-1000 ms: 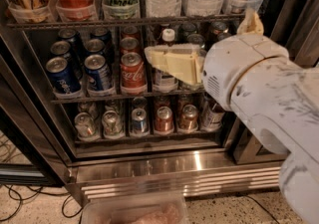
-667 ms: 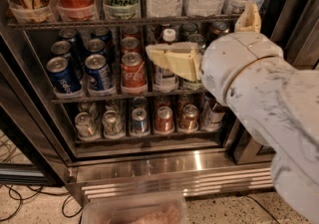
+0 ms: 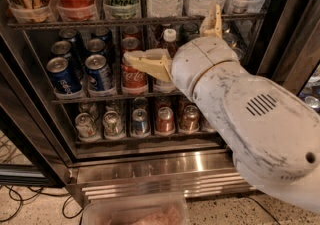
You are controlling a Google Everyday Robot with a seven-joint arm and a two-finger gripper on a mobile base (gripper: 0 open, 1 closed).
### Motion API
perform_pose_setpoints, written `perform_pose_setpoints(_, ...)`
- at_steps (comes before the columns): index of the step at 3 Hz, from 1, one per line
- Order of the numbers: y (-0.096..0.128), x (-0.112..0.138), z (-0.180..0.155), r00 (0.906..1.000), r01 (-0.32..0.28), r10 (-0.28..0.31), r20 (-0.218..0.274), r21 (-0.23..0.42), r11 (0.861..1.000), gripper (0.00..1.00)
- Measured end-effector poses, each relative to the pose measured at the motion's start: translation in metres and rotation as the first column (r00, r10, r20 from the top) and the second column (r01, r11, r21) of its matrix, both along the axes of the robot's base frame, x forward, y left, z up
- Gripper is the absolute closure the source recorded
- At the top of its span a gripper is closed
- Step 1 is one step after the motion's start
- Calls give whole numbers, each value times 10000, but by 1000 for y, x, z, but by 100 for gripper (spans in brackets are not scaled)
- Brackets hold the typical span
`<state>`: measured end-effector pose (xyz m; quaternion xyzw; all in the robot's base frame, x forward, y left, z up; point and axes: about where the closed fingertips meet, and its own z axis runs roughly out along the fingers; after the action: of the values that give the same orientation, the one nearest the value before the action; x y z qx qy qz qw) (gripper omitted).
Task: Pick water bottle from top shelf of fridge
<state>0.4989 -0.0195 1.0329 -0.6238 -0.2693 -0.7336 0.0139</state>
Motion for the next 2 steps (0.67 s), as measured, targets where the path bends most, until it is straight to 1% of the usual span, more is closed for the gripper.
perform_pose_setpoints(1,21,5,4,9983,-401,401,423,-14,9992,6)
perform_pose_setpoints(2,36,7,13,9945,-675,674,797,-20,9977,21)
